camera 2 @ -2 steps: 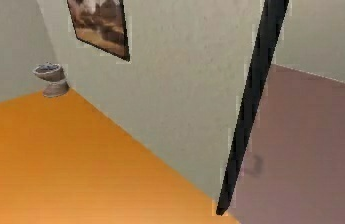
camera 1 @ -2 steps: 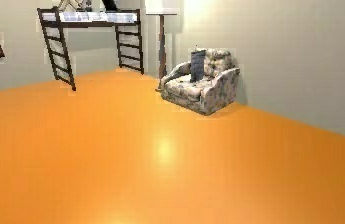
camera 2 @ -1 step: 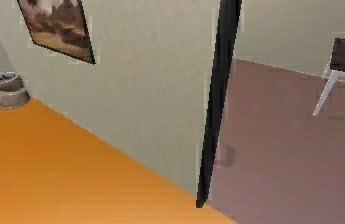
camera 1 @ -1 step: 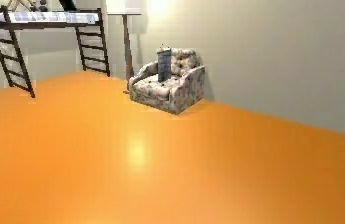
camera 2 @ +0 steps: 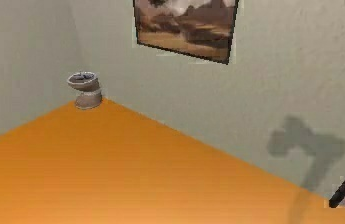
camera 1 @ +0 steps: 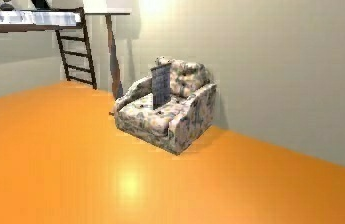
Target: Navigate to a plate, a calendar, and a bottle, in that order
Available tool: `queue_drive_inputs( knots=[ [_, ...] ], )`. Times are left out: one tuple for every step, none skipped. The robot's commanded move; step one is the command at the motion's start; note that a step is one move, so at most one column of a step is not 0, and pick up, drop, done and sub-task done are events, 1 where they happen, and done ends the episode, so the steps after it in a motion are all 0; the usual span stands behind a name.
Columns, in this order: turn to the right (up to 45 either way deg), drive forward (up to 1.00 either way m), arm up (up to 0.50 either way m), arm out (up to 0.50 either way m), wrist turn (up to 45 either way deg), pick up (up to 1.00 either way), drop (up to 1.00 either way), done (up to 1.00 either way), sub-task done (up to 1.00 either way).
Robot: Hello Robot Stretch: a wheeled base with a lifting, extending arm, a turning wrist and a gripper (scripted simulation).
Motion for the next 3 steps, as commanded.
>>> queue_drive_inputs(
  knots=[
    [0.0, 1.0, 0.0, 0.0, 0.0, 0.0, 0.0, 0.0, 0.0],
    [6.0, 0.0, 0.0, 0.0, 0.0, 0.0, 0.0, 0.0, 0.0],
    [3.0, 0.0, 0.0, 0.0, 0.0, 0.0, 0.0, 0.0, 0.0]
  ],
)
